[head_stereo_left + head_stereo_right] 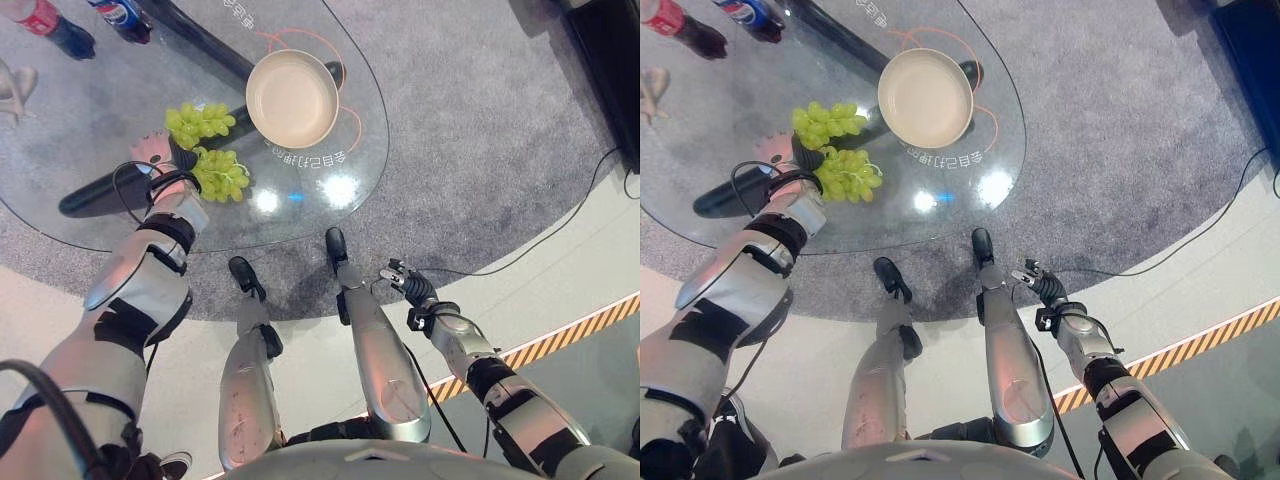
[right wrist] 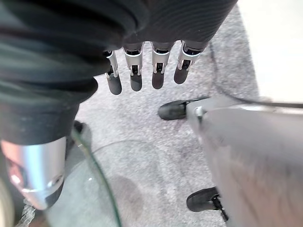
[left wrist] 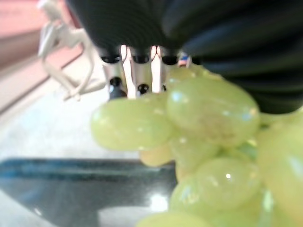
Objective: Pick up fruits into the plate
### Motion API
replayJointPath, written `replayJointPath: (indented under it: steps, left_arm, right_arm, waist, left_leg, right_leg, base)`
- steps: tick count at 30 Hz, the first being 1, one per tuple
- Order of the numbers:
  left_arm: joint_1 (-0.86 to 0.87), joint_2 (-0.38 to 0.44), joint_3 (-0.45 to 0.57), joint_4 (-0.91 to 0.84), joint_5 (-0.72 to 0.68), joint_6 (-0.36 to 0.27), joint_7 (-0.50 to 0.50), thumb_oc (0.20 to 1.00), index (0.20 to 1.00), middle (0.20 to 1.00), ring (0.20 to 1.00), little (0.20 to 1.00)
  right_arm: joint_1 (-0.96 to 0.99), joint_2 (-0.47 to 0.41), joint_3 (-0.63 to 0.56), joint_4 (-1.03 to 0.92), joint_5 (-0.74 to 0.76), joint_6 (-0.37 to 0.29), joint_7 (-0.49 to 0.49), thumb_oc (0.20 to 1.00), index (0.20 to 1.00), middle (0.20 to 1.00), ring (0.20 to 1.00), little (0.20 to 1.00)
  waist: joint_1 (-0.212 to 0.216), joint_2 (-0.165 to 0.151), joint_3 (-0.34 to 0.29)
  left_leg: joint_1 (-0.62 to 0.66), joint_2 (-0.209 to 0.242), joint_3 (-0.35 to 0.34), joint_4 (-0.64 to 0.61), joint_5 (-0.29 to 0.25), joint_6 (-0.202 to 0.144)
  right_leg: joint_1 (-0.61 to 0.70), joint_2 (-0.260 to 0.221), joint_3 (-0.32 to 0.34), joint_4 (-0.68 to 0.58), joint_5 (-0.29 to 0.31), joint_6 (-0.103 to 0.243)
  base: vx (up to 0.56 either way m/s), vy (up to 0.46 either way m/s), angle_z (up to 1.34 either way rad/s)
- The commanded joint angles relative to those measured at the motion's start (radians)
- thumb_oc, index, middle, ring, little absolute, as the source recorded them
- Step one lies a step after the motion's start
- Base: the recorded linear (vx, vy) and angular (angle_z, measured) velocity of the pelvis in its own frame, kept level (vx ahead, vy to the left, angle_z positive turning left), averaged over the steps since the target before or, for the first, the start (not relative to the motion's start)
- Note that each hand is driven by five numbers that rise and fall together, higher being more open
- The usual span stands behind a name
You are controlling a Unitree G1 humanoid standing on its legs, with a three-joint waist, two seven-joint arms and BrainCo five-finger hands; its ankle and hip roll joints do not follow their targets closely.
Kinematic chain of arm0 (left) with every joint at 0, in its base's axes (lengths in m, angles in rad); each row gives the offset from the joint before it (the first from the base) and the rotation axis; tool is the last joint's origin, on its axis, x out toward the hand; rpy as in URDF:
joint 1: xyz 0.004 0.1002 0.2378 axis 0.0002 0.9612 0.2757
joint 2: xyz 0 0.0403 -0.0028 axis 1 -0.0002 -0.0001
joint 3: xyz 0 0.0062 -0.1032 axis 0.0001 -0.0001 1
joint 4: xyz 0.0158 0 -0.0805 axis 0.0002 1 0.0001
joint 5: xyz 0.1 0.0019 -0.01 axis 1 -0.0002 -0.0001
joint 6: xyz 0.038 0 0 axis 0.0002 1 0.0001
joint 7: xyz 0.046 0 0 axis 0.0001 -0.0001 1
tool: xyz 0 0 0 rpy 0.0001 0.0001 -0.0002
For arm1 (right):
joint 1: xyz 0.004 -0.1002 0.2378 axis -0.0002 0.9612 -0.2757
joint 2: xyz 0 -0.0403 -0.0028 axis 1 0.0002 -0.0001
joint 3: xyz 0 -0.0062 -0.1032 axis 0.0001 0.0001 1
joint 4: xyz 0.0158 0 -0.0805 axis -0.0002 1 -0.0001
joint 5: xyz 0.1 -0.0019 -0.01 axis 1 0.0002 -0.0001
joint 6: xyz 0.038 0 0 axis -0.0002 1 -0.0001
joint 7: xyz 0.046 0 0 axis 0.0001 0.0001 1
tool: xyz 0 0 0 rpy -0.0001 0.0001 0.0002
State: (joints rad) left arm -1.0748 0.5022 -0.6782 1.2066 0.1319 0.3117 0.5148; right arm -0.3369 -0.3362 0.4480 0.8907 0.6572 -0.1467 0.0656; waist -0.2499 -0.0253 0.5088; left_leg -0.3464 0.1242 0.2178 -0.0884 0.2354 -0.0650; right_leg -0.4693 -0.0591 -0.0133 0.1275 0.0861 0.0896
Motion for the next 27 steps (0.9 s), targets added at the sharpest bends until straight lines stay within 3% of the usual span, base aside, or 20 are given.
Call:
replayJointPath:
  steps: [1,4,12,19,22,24,27]
  left_arm:
    - [0.0,0.077,0.081,-0.023,-0.057,-0.095,0.009,0.2,0.2,0.2,0.2,0.2]
    - [0.042,0.08,0.109,-0.088,-0.081,-0.134,-0.022,0.2,0.2,0.2,0.2,0.2]
    - [0.294,0.115,0.193,-0.477,-0.079,-0.144,-0.124,0.2,0.2,0.2,0.2,0.2]
    - [0.487,0.214,0.251,-0.812,-0.083,-0.149,-0.358,0.2,0.2,0.2,0.2,0.2]
    - [0.539,0.243,0.276,-0.91,-0.082,-0.168,-0.455,0.2,0.2,0.2,0.2,0.2]
    - [0.567,0.262,0.292,-0.989,-0.103,-0.173,-0.544,0.2,0.2,0.2,0.2,0.2]
    - [0.576,0.268,0.296,-1.052,-0.108,-0.206,-0.602,0.2,0.2,0.2,0.2,0.2]
  right_arm:
    - [0.055,-0.008,-0.041,-0.044,-0.025,-0.034,-0.014,1.0,1.0,1.0,1.0,1.0]
    - [0.064,-0.01,-0.056,-0.066,-0.032,-0.042,-0.026,1.0,1.0,1.0,1.0,1.0]
    - [0.134,-0.055,-0.116,-0.31,-0.11,-0.066,-0.013,1.0,1.0,1.0,1.0,1.0]
    - [0.149,-0.174,-0.199,-0.482,-0.133,0.036,0.187,1.0,1.0,1.0,1.0,1.0]
    - [0.141,-0.213,-0.226,-0.535,-0.141,0.105,0.267,1.0,1.0,1.0,1.0,1.0]
    - [0.121,-0.237,-0.237,-0.571,-0.127,0.19,0.344,1.0,1.0,1.0,1.0,1.0]
    - [0.095,-0.249,-0.232,-0.588,-0.115,0.24,0.402,1.0,1.0,1.0,1.0,1.0]
  waist:
    - [0.022,-0.006,0.011]
    - [0.035,0.002,-0.017]
    - [0.089,0.014,-0.135]
    - [0.153,0.004,-0.258]
    - [0.179,0.003,-0.307]
    - [0.199,0.002,-0.347]
    - [0.215,0.0,-0.368]
  left_leg:
    - [0.071,-0.008,-0.03,0.034,-0.086,-0.046]
    - [0.113,-0.015,-0.03,0.028,-0.099,-0.041]
    - [0.224,-0.031,-0.04,0.009,-0.132,-0.036]
    - [0.317,-0.037,-0.057,0.008,-0.159,-0.026]
    - [0.352,-0.041,-0.061,0.004,-0.167,-0.024]
    - [0.387,-0.049,-0.071,0.001,-0.178,-0.019]
    - [0.412,-0.054,-0.084,0.001,-0.188,-0.016]
  right_leg:
    - [0.077,0.061,-0.017,-0.008,-0.014,-0.014]
    - [0.126,0.049,-0.026,-0.024,-0.019,-0.013]
    - [0.281,0.001,-0.068,-0.109,-0.006,0.007]
    - [0.408,-0.021,-0.111,-0.146,-0.009,0.021]
    - [0.453,-0.028,-0.13,-0.16,-0.009,0.026]
    - [0.5,-0.034,-0.149,-0.173,-0.013,0.029]
    - [0.537,-0.04,-0.167,-0.184,-0.018,0.03]
  base:
    - [0.04,0.067,0.2]
    - [0.08,0.052,0.16]
    - [0.1,0.024,0.13]
    - [0.19,-0.035,0.16]
    - [0.16,-0.003,0.06]
    - [0.21,0.023,0.07]
    - [0.11,0.036,0.19]
